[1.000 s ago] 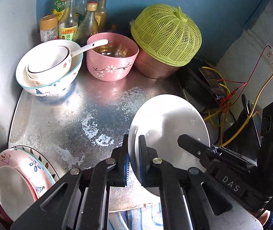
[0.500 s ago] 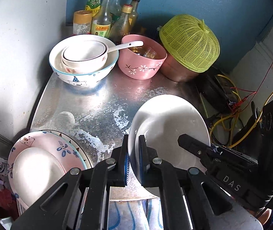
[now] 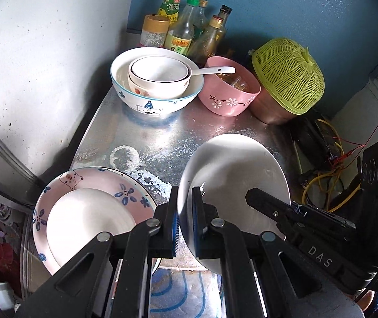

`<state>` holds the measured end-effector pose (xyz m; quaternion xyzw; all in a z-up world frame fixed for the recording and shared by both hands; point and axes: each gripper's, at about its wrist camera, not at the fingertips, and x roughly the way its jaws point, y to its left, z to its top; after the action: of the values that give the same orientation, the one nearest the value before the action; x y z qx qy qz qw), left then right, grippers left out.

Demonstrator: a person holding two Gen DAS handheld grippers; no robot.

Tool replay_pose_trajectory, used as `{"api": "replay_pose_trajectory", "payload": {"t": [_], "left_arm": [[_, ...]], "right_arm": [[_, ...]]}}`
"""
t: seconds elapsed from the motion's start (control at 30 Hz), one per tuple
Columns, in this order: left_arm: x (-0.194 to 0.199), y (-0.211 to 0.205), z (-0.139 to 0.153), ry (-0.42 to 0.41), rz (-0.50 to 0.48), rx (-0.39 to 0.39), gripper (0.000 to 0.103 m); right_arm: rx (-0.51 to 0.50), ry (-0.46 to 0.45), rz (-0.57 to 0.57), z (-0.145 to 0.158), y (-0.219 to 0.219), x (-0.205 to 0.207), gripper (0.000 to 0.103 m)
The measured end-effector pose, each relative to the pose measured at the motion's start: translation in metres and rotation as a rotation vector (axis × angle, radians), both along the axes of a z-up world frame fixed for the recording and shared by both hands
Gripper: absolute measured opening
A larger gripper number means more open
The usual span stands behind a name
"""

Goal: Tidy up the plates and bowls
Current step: 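Lower the small bowl into the 'lovable' bowl stack with both grippers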

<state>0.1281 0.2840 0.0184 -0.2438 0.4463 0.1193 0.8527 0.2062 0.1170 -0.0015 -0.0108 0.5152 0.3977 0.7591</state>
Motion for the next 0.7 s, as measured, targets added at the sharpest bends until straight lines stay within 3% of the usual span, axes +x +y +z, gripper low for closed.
{"api": "replay_pose_trajectory", "payload": {"t": [0.7], "left_arm": [[-0.069, 0.065, -0.019, 0.048, 0.181, -0.015, 0.006]], "right_arm": [[-0.030, 0.011, 0.204, -0.012, 0.081, -0.048, 0.009]]}}
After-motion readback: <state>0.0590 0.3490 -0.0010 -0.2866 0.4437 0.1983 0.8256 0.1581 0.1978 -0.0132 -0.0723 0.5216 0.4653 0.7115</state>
